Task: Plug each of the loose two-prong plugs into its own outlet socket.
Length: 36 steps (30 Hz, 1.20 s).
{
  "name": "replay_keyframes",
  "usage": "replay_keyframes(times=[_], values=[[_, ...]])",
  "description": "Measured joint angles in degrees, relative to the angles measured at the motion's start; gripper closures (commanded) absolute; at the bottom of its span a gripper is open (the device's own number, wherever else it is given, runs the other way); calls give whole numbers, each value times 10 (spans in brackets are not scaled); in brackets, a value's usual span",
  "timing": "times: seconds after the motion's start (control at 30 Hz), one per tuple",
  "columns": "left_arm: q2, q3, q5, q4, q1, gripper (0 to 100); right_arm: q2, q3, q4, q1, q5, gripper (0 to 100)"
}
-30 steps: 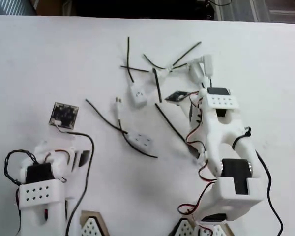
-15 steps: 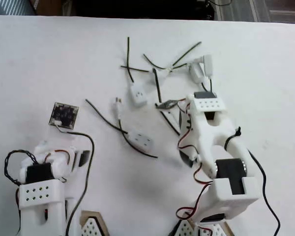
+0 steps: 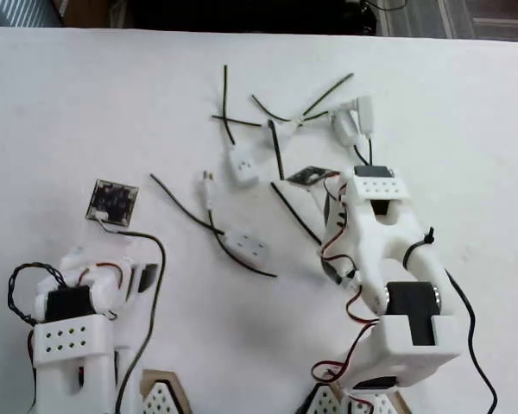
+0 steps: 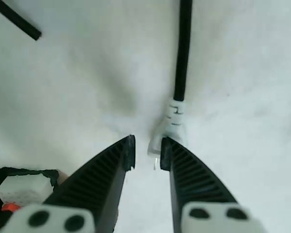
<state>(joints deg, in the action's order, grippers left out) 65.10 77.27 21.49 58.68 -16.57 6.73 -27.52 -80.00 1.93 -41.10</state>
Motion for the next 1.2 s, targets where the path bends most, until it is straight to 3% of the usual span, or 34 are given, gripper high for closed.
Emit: replay_keyframes(times=[0.8,0.97,1.2], values=[[0,0,0,0,0,710,2,-32,66,-34,-31,895],[0,0,0,0,0,710,25,-26,82,-39,-32,987],[0,0,0,0,0,710,43,-20,100,-43,-33,982]])
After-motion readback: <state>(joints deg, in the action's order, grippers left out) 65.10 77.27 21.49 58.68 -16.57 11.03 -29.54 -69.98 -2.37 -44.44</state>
